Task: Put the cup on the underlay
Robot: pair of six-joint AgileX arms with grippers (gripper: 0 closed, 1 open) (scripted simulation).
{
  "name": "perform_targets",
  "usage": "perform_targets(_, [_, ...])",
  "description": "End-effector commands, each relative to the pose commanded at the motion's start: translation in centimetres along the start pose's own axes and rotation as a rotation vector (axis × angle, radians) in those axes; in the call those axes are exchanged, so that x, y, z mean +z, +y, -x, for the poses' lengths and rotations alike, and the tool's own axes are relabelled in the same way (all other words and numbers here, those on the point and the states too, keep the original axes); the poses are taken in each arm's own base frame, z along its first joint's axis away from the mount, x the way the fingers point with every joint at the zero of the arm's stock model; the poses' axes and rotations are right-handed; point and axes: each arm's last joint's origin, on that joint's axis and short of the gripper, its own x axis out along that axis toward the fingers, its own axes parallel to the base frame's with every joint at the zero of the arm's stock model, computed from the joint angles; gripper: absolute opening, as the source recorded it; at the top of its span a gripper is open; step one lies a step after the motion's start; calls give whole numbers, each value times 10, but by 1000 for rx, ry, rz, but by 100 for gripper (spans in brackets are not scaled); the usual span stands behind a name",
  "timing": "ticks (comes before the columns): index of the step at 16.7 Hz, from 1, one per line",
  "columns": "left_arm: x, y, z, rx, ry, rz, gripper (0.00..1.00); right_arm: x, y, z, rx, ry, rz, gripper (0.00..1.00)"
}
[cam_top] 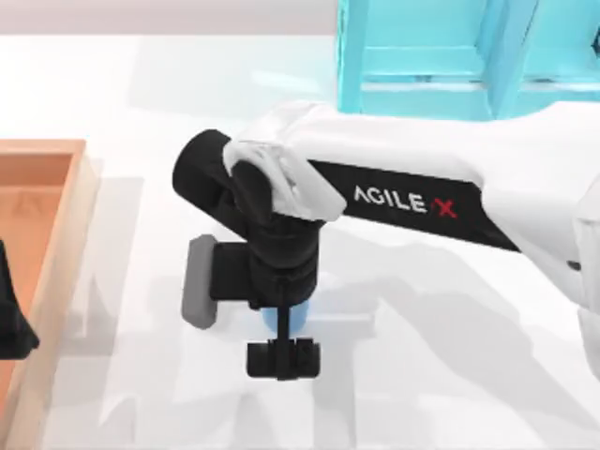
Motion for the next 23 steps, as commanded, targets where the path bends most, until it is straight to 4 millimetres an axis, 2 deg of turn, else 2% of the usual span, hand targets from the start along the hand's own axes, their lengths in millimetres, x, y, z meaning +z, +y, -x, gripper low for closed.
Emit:
perform_targets(10, [0, 0, 0, 0, 0, 0, 100, 0, 0, 0, 0, 0, 0, 2])
perform_targets(20, [0, 0, 0, 0, 0, 0, 100, -2, -2, 1, -1, 0, -7, 0])
perform_targets(21, [0, 0, 0, 0, 0, 0, 100, -6, -4, 2, -1, 1, -29, 0])
perform_targets(23, [0, 0, 0, 0, 0, 0, 100, -28, -18, 10, -3, 0, -134, 0])
